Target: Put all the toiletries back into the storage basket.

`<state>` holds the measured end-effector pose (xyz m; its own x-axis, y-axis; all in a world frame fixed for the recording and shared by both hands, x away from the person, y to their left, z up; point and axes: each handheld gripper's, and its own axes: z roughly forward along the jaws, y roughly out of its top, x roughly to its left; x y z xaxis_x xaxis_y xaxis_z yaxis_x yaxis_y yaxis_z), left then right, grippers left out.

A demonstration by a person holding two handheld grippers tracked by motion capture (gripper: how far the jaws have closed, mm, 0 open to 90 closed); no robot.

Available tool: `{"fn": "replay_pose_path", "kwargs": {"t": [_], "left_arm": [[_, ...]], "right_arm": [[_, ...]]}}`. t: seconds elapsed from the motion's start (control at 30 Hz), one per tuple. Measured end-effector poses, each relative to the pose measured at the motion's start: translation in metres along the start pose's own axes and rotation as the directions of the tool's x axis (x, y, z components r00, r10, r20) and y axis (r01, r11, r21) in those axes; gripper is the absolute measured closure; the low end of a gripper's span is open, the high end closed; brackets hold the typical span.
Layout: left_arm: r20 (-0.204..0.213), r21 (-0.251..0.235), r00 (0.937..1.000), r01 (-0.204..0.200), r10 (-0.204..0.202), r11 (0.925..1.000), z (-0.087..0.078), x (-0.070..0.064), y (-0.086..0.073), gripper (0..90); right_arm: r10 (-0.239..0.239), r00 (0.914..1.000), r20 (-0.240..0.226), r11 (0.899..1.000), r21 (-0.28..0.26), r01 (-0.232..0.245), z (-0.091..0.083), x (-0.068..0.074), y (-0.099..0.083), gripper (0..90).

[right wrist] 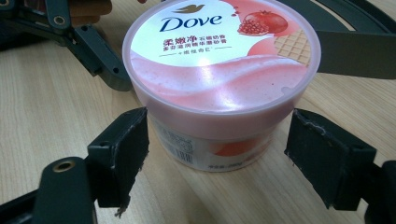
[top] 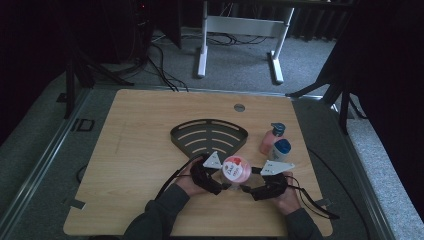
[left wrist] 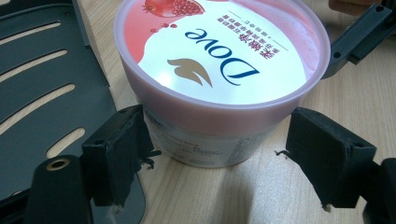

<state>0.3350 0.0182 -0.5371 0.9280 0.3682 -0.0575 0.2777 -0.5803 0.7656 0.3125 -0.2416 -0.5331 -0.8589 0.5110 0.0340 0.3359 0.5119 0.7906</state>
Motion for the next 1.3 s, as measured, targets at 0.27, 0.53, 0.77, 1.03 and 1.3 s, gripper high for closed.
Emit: {"fn": "replay_pose_path", "kwargs": {"t": [0.27, 0.53, 0.77, 1.03, 1.3], "left_arm": [[0.015, 0.004, 0.9999, 0.004, -0.004, 1.0000, -0.001, 0.002, -0.003, 14.8], [0.011, 0.007, 0.9999, 0.009, -0.009, 0.9999, -0.008, 0.000, -0.009, 14.3], [0.008, 0.016, 0.9999, 0.010, -0.010, 0.9998, -0.014, 0.002, -0.016, 14.1], [0.016, 0.014, 0.9997, 0.020, -0.020, 0.9997, -0.011, 0.005, -0.016, 12.2], [0.007, 0.016, 0.9998, 0.017, -0.017, 0.9997, -0.010, 0.005, -0.013, 11.1]], "right_arm": [[-0.010, 0.9998, -0.018, 1.000, -0.003, 0.010, 0.003, 0.003, 0.002, 23.0], [-0.034, 0.9990, -0.028, 0.999, 0.002, 0.034, 0.006, 0.008, 0.005, 24.3], [-0.050, 0.9975, -0.051, 0.999, 0.001, 0.050, 0.010, 0.012, 0.008, 26.3], [-0.058, 0.9968, -0.055, 0.998, 0.020, 0.059, 0.021, 0.010, 0.011, 20.2], [-0.056, 0.9968, -0.057, 0.998, 0.019, 0.058, 0.022, 0.008, 0.012, 19.7]]}}
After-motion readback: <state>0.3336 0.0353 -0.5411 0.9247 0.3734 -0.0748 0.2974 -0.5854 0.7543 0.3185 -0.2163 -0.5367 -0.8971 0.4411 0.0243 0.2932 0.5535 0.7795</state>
